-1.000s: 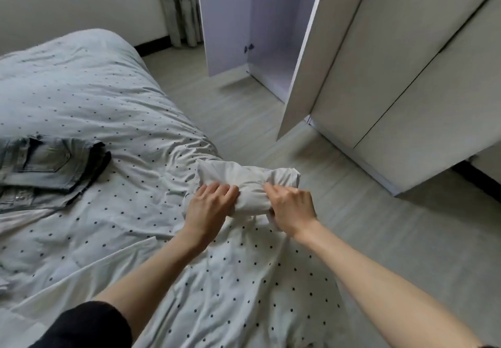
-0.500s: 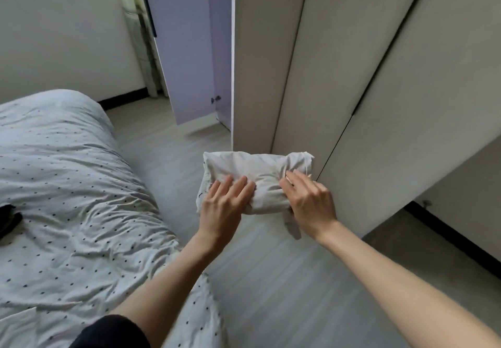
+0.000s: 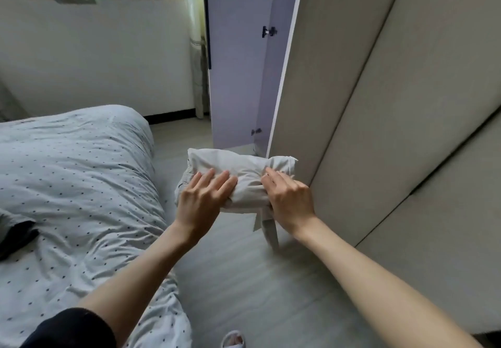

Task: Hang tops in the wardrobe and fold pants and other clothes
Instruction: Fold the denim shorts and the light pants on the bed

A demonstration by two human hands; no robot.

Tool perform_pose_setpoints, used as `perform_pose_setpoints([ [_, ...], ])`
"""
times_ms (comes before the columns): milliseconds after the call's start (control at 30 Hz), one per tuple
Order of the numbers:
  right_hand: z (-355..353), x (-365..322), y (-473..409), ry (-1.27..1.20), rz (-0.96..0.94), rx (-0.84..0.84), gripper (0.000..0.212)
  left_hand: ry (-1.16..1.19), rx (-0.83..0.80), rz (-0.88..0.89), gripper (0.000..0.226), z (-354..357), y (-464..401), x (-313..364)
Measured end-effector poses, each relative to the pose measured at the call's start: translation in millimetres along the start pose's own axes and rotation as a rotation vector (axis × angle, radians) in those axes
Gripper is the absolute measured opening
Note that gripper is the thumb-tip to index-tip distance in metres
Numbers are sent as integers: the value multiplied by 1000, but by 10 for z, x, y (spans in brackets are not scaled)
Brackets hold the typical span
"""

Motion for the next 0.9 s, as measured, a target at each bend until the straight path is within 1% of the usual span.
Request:
perform_pose_setpoints([
  [200, 596, 177, -1485, -45, -62, 57, 18, -138, 71, -59, 35, 285, -902, -1095],
  [333, 928, 273, -2547, -82, -104, 115, 15, -215, 125, -92, 30, 391, -1581, -1899],
  [400, 1048, 324, -2937, -79, -103, 129, 16, -250, 134, -83, 30, 438, -1857, -2175],
  [467, 1223, 406, -3322, -86, -113, 139, 23, -287, 151, -66, 30, 531, -2140, -2449],
  [600, 1581, 646, -4085, -64, -118, 153, 30, -333, 143, -55, 30, 800, -2795, -2967],
  [733, 1942, 991, -4857, -30, -71, 186, 32, -356, 173, -20, 19, 1106, -3534, -3458],
  [833, 2191, 1321, -5420, -12, -35, 229, 29, -349, 197, -5, 25, 1302, -4175, -3769],
  [900, 2265, 1492, -5731, 7, -13, 227, 29, -326, 203, 8, 27, 1394, -4508, -3915],
])
Point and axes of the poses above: each hand's wrist, its own y-axis away from the middle knuckle, its own z-axis out of the palm, x = y × z, the point moved 4 cm from there along -y, towards the middle knuckle, and after that the axes turned 2 degrees about z, right-handed, at the moved point
